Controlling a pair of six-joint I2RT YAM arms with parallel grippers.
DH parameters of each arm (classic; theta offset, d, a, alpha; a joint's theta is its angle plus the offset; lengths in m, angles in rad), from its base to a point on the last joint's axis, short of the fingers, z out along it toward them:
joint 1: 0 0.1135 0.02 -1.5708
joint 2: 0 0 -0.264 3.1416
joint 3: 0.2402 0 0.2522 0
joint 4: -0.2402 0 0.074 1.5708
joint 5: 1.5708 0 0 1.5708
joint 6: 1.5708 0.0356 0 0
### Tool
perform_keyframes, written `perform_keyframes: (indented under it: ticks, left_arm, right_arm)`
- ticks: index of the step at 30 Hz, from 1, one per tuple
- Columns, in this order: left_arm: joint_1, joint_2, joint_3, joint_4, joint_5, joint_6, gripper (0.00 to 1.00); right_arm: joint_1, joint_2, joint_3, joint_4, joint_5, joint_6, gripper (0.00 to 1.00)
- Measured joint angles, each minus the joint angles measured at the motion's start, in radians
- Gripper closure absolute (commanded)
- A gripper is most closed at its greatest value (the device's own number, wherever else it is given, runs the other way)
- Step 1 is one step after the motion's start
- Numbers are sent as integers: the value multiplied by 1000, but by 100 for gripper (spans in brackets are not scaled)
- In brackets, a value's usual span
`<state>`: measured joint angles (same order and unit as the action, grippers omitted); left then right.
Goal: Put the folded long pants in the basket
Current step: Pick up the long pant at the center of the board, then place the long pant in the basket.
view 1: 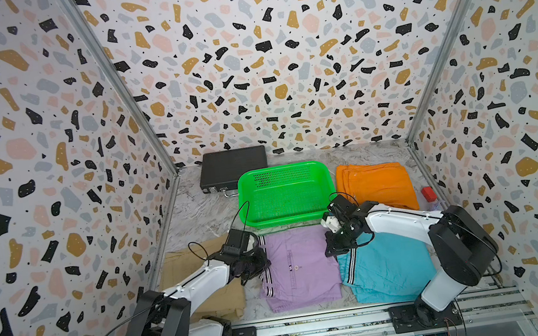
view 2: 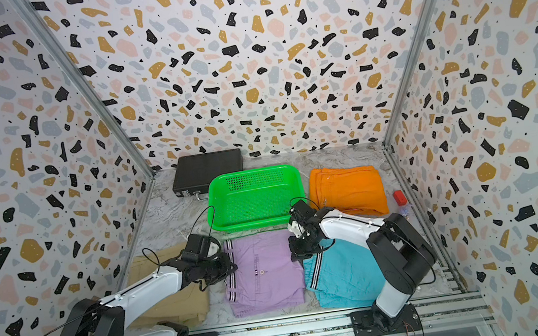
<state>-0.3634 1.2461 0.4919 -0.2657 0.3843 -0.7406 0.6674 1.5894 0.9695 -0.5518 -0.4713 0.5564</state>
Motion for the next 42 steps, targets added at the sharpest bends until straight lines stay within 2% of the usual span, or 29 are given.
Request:
perform_keyframes:
  ticks: [5,9,17,22,27,35,42]
  left_arm:
    - [-8,-178,101,-218,-17,14,100]
    - [-9,-286,227,-365,-36,34,100]
    - [-9,-261,481,-568,-57,72,100]
    - [-1,-138,703,-626,-77,129,100]
    - [60,56,899,-640,-59,201,100]
    - [182,356,1094,-641,39,264,100]
    - [211,621,1276,-623,136,285,100]
  right_arm:
    - [11,-129,11,-74,-9,-22,100]
    - [11,-181,82,-148,-26,-39,100]
    - [11,-203,342,-321,-46,-71,100]
    - [11,-134,565,-406,-40,-107,100]
    - [-12,14,760,-440,-25,-135,100]
    - [-136,260,999,-468,-14,-146,100]
    - [-209,442,1127,-461,-3,-157,100]
